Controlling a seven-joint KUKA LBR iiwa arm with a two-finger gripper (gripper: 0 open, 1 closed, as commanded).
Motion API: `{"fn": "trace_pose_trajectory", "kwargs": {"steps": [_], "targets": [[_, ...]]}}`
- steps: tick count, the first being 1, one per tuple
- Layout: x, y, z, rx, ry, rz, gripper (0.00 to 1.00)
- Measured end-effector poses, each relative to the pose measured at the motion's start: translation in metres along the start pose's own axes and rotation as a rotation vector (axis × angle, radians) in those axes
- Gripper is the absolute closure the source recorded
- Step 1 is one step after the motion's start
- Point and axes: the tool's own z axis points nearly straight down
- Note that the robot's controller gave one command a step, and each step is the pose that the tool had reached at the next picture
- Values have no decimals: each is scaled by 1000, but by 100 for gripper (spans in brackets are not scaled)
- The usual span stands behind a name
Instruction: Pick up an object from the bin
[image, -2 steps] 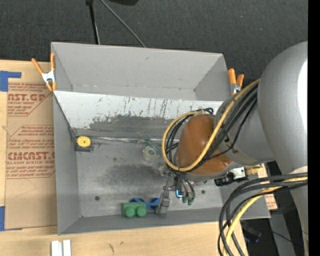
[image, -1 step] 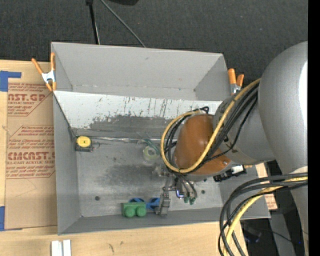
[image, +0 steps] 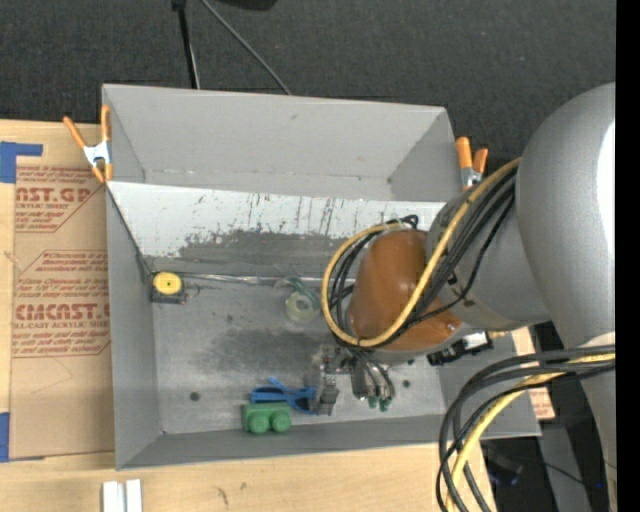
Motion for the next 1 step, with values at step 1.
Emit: {"fn": "trace_pose_trajectory", "kwargs": {"steps": [1], "targets": [[-4, -68, -98, 2, -3, -485, 100]]}}
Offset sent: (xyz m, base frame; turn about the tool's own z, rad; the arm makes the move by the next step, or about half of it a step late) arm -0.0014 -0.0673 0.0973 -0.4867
